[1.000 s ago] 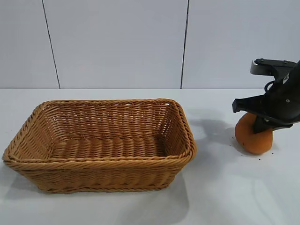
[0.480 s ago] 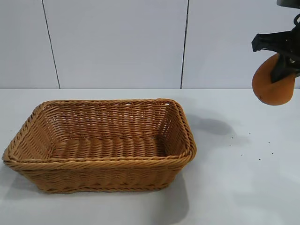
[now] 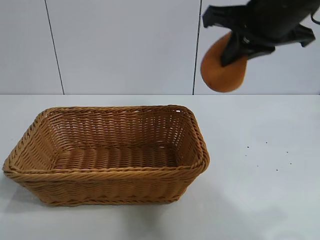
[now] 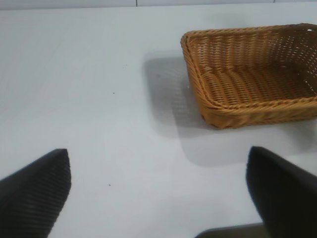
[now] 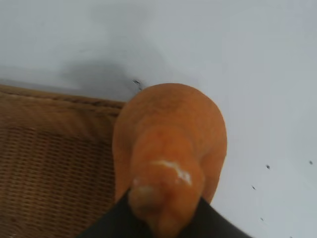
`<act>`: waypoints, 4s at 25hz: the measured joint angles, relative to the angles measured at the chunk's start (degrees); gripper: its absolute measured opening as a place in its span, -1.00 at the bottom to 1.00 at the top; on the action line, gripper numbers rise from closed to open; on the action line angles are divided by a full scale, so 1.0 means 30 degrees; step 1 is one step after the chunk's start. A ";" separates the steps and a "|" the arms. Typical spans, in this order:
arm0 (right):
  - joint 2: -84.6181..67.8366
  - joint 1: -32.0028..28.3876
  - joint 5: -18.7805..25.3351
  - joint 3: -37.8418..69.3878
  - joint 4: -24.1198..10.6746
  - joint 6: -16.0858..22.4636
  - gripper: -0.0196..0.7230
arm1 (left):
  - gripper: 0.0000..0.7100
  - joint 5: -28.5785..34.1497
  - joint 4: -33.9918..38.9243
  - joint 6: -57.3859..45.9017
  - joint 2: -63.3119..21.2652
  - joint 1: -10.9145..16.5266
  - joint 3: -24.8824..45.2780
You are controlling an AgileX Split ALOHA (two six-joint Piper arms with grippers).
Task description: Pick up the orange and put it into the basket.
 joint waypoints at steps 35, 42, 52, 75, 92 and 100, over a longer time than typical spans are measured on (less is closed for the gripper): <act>0.6923 0.4808 0.2479 -0.3236 0.0882 -0.0920 -0.93 | 0.94 0.0000 0.0000 0.0000 0.0000 0.0000 0.0000; 0.8094 0.4822 0.2269 -0.3236 0.0895 -0.1181 -0.93 | 0.94 0.0000 0.0000 0.0000 0.0000 0.0000 0.0000; 0.8338 0.4822 0.1778 -0.3236 0.0881 -0.1199 -0.07 | 0.94 0.0000 0.0000 0.0000 0.0000 0.0000 0.0000; 0.5256 0.4721 0.4897 -0.5807 -0.2372 0.1099 0.53 | 0.94 -0.0019 -0.0033 0.0018 0.0000 0.0000 0.0000; -0.2327 0.0353 0.3394 0.1916 -0.3295 0.2172 0.53 | 0.94 -0.0019 -0.0033 0.0018 0.0000 0.0000 0.0000; -0.7434 -0.2169 0.4007 0.5245 -0.3620 0.1943 0.53 | 0.94 -0.0019 -0.0033 0.0018 0.0000 0.0000 0.0000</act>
